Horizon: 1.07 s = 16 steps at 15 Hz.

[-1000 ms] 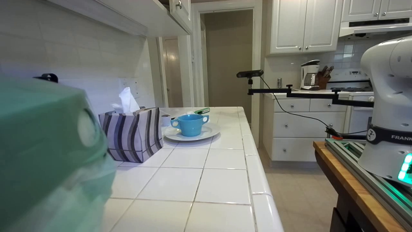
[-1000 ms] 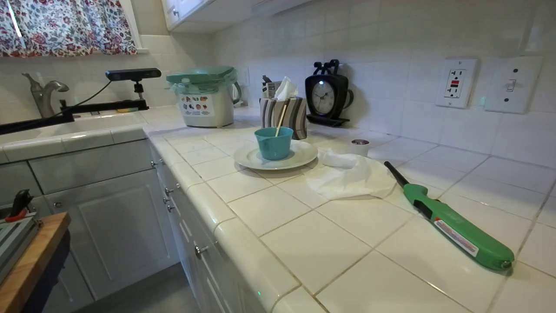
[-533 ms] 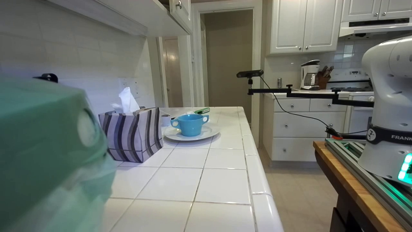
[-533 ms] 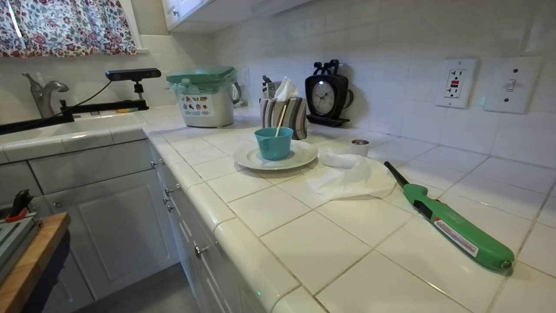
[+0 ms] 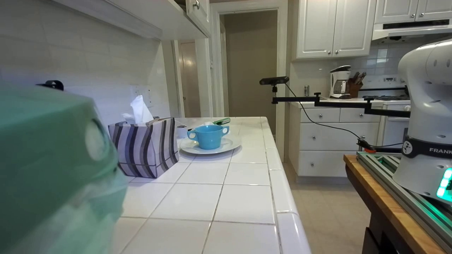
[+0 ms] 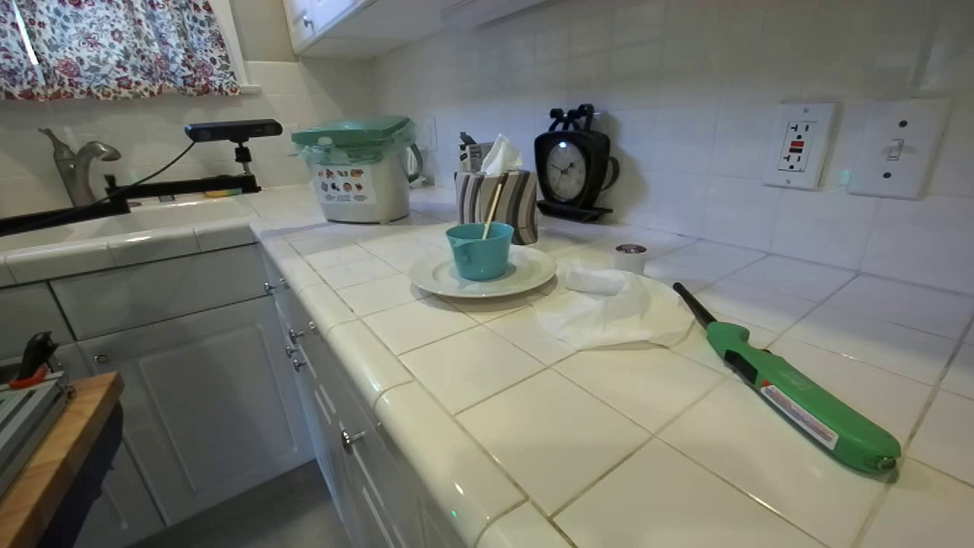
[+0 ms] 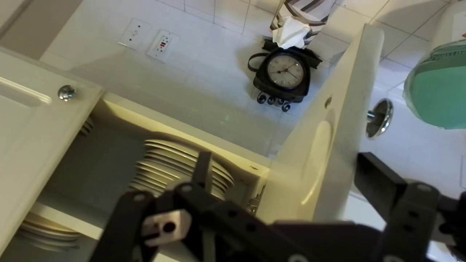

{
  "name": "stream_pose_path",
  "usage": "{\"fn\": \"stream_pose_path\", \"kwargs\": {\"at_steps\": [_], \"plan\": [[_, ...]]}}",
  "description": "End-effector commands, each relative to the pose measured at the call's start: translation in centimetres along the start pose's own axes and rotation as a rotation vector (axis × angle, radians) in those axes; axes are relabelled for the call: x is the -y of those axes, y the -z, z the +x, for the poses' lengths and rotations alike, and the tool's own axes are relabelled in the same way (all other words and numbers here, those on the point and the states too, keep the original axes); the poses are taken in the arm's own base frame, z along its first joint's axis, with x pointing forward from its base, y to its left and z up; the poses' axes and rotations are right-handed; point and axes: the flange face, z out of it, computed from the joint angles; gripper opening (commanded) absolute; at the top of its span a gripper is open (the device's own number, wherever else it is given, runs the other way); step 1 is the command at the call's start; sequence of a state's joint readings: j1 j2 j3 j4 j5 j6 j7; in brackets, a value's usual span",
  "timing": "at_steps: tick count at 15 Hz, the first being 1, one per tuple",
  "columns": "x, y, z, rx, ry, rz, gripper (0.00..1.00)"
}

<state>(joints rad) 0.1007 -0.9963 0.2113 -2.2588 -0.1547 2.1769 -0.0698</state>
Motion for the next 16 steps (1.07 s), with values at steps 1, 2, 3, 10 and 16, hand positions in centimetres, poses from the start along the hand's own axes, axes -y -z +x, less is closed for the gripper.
{"fn": "stream_pose_path", "kwargs": {"at_steps": [1,2,3,10,16], "plan": [[-1.5,-0.2,0.1,0.019,-0.003,-0.048,1.0],[-1.9,-0.4,0.1,0.021,-0.007,-0.053,1.0],[-2.3,-0.6,0.0,0.025,-0.009,-0.06,1.0],[-4.4,-2.1,-0.1,0.04,-0.037,-0.084,1.0],[-6.9,-2.2,-0.2,0.048,-0.051,-0.136,1.0]]}}
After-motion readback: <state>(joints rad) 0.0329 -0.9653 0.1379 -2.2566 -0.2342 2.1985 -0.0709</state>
